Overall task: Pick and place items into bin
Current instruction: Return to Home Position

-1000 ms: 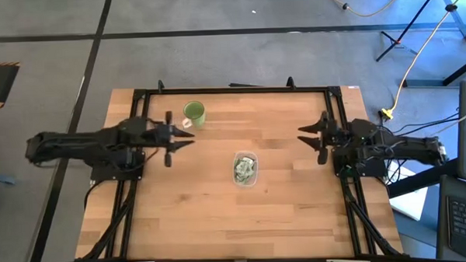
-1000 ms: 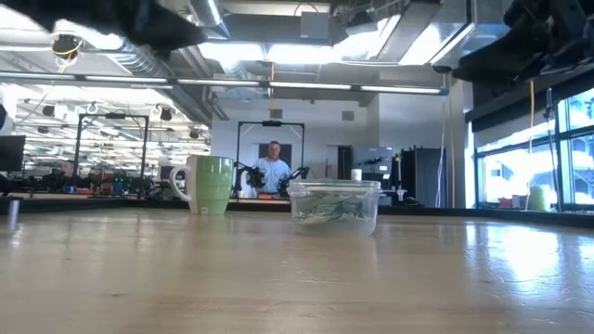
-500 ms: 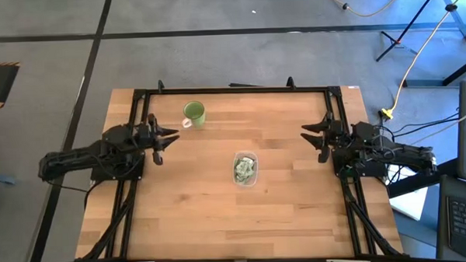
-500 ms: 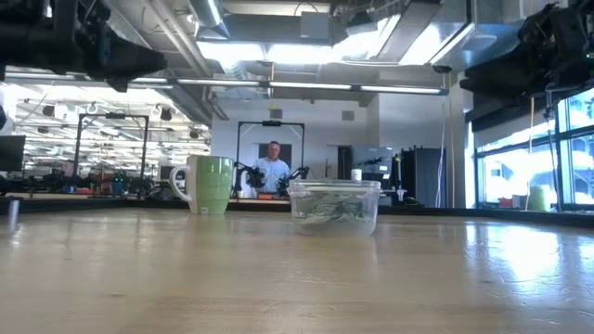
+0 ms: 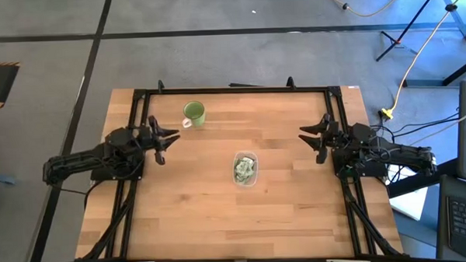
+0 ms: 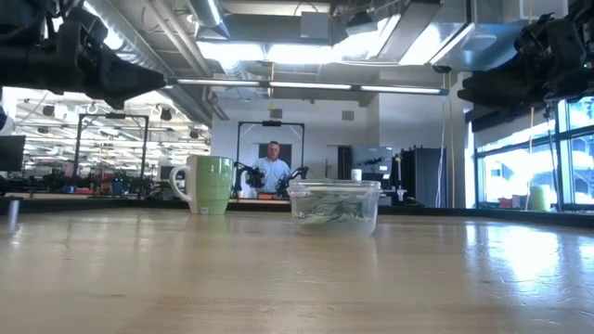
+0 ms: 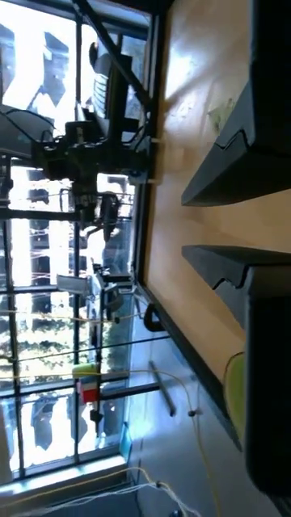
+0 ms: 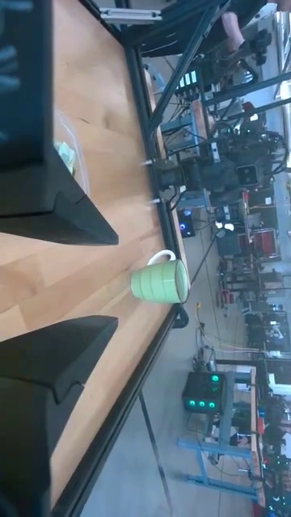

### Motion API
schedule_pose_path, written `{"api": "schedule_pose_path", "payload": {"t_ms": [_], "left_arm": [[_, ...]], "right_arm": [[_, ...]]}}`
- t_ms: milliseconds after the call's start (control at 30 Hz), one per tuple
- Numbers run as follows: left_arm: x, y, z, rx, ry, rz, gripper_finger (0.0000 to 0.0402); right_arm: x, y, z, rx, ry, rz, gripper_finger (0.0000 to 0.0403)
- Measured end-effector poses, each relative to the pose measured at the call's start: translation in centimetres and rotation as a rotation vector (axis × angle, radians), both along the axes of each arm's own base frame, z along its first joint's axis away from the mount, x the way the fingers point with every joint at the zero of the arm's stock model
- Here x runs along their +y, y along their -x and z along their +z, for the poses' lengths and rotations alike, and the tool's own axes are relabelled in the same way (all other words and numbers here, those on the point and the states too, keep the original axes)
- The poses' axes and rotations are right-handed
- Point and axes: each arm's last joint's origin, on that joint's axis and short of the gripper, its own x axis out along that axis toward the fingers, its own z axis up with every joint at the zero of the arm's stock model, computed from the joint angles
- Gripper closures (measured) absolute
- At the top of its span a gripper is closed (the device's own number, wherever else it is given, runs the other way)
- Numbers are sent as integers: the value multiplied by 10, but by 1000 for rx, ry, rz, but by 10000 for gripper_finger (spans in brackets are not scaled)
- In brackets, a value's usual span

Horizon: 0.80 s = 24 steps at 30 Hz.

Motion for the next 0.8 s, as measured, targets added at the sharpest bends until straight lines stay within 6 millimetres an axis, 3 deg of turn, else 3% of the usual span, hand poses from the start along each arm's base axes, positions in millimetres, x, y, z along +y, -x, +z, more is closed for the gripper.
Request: {"api": "schedule_pose_path", "payload": {"t_ms": [367, 600, 800], "left_arm": [[6, 2, 2, 8, -53, 200, 320], [6, 3, 2, 8, -51, 217, 320], [6, 3, 2, 8, -52, 216, 320]], "right_arm": [[-1, 0, -2, 53, 87, -32, 247], [-5, 2, -10, 143, 92, -167, 247], [-5, 3, -11, 169, 138, -171, 247]]}}
